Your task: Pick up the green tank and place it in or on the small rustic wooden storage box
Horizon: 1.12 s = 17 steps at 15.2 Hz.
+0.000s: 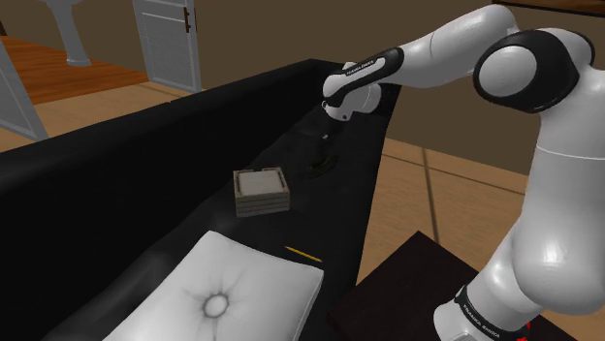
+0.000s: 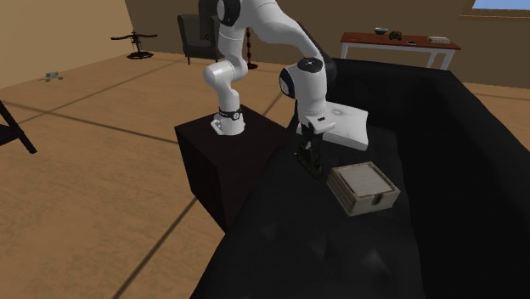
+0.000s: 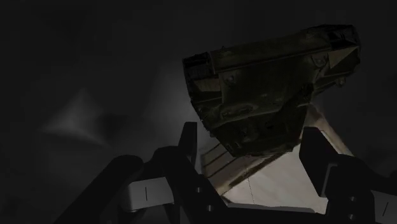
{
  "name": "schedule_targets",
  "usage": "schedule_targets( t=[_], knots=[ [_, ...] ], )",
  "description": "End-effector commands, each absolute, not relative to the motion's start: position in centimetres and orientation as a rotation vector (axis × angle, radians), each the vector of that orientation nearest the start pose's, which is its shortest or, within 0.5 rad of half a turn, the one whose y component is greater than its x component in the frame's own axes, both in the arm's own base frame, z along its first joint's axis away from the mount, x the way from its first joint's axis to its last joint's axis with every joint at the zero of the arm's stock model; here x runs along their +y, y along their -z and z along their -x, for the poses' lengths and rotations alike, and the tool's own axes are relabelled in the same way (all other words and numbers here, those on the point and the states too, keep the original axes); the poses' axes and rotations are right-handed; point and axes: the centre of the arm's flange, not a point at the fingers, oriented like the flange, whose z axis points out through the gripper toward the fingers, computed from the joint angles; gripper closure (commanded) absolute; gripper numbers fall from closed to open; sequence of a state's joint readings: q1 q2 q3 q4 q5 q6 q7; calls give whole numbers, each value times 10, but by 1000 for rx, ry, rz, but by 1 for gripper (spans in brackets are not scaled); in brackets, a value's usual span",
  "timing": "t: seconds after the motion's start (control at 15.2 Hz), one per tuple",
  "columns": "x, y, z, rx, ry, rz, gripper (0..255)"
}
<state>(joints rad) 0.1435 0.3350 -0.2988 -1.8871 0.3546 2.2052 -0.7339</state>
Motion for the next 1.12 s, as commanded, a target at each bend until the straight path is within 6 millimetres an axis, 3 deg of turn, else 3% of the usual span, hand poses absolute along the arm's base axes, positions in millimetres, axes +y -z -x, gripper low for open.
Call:
schedule_targets(
  t=[0.0,0.99,1.06],
  knots=[
    [-51,-338,-636,-565,129,2917,255],
    [107,-335,-755,-565,129,2917,255],
    [107,-330,-755,-565,129,2917,255]
  ],
)
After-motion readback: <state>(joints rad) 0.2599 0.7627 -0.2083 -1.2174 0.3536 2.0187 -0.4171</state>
